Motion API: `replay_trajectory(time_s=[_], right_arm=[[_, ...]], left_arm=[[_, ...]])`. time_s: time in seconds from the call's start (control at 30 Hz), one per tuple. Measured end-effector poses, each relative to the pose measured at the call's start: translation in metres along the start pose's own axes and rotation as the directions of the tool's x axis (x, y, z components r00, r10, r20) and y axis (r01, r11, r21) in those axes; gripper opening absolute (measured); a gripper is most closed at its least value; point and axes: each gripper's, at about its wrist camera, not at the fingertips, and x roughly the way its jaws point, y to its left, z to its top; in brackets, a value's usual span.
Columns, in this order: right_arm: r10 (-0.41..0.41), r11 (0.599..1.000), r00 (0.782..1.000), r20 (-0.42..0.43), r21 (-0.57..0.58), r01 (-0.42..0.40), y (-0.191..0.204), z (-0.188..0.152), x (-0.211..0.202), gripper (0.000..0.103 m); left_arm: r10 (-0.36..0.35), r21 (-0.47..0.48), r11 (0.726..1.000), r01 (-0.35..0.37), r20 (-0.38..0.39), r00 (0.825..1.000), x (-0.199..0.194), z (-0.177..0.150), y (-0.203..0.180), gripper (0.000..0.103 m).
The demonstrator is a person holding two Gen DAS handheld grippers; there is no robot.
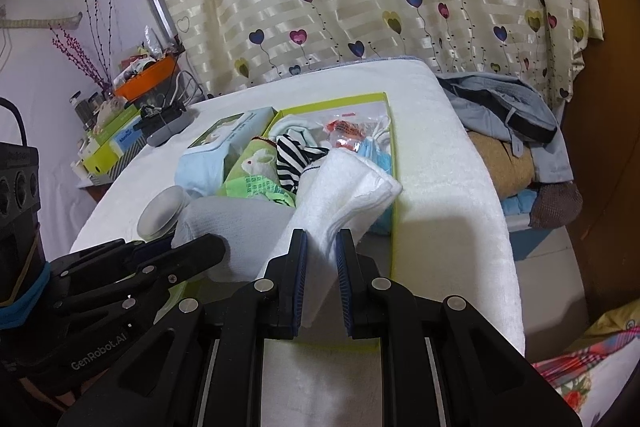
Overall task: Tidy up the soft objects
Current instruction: 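Lower both items into the box and open both tools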
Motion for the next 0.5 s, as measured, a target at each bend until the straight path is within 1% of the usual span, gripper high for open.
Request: replay_trajectory(time_s=[0.17, 0.23, 0.33, 0.5], right_arm=[[-0.002, 1.0, 1.0, -0.004, -0.016, 0.002, 0.0, 0.012, 0.012, 0.016], [0.0, 1.0, 1.0, -0.01, -0.018, 0.0, 0.002, 0.013, 0.012, 0.016], [-0.005, 0.999, 1.0, -0.022, -0.038, 0.004, 0.006, 0.007, 0.007, 0.016], [-0.004, 1.0, 0.999, -0.05, -0.024, 0.003, 0.005, -0.008, -0.001, 0.016]], left_arm=[[0.012, -0.024, 1.0, -0.012, -0.01, 1.0, 0.009, 0.007, 0.005, 0.018], [-0.008, -0.03, 1.0, 0.007, -0.024, 1.0, 0.007, 0.004, 0.005, 0.018], [-0.026, -0.024, 0.999, 0.025, -0.035, 0.999, 0.003, -0.003, 0.001, 0.018], [-0.05, -0.041, 0.998, 0.048, -0.052, 0.997, -0.002, -0.011, 0.003, 0.019]])
